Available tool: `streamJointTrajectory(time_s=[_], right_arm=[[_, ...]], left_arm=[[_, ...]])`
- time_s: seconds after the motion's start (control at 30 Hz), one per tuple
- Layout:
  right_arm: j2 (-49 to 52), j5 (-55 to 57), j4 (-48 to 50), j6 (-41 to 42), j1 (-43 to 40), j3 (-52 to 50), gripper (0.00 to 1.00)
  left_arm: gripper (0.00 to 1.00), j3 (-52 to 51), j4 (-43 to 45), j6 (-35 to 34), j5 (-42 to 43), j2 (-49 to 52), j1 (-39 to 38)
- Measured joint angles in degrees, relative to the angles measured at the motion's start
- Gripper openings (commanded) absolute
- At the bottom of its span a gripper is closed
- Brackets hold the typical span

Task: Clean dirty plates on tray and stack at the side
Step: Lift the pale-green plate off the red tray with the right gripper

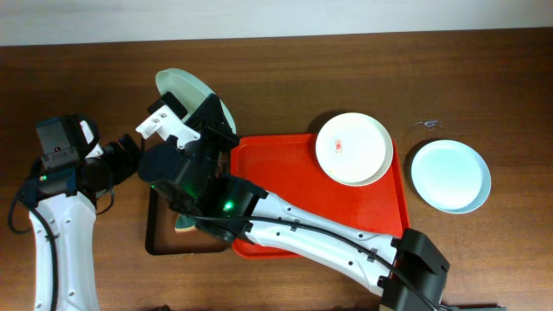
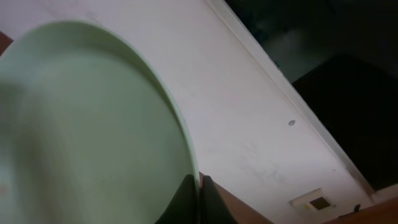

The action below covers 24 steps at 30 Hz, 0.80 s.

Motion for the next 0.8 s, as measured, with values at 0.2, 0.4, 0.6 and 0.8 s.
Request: streamJointTrajectory(time_s=[0.2,0.4,0.6,0.8], right_arm=[[0.0,0.4,0.1,-1.6,0.1,0.0,0.04],[0.0,0.6,1.2,-1.7,0.1,0.0,0.04],[0.0,0.6,1.3,-1.7,0.1,0.0,0.04],[0.0,2.2,0.8,2.9,-0.5,0.0,0.04]], left_arm=[[0.99,0.0,0.0,0.0,0.0,0.0,0.0],[0.99,0.0,0.0,0.0,0.0,0.0,0.0],[0.99,0.0,0.0,0.0,0.0,0.0,0.0],[0.99,0.0,0.0,0.0,0.0,0.0,0.0]])
